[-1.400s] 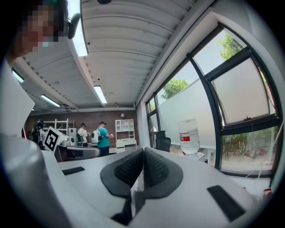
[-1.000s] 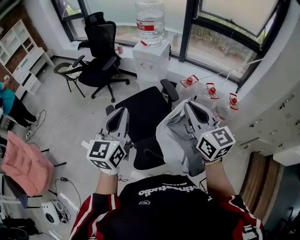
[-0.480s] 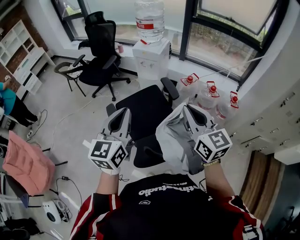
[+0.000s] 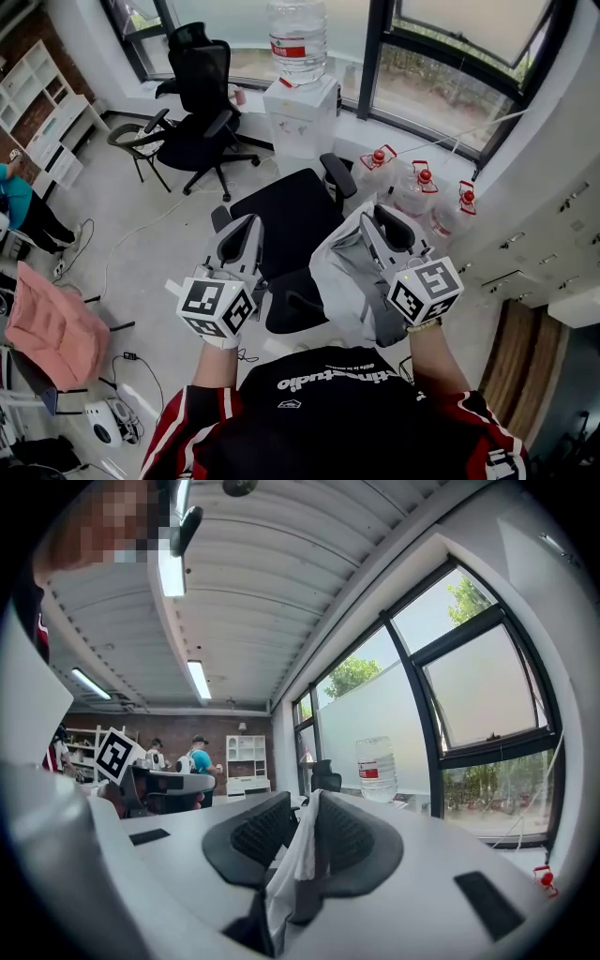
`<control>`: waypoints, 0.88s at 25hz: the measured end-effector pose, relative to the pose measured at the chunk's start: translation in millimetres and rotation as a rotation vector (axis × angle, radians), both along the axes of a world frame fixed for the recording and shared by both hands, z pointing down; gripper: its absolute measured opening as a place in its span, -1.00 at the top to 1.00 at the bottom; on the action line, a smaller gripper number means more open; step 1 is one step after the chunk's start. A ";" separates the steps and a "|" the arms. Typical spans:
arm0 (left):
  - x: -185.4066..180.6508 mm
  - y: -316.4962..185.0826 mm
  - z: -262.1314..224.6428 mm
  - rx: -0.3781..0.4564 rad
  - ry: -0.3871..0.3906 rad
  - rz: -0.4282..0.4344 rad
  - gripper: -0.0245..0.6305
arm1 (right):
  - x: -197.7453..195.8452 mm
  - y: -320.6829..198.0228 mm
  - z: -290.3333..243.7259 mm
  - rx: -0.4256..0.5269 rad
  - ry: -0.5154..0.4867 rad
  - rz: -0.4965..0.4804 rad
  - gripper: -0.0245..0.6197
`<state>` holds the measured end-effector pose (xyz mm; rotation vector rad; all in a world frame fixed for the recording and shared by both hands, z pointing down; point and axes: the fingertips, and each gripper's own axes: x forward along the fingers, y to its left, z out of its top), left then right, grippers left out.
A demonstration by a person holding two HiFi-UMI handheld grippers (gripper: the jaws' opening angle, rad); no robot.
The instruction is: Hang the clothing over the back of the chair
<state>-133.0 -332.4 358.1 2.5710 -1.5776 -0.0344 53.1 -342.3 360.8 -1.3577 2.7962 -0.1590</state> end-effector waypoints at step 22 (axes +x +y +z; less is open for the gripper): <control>1.6 -0.5 -0.3 -0.001 0.006 0.009 0.85 | 6.8 0.0 -2.8 0.024 0.038 0.053 0.56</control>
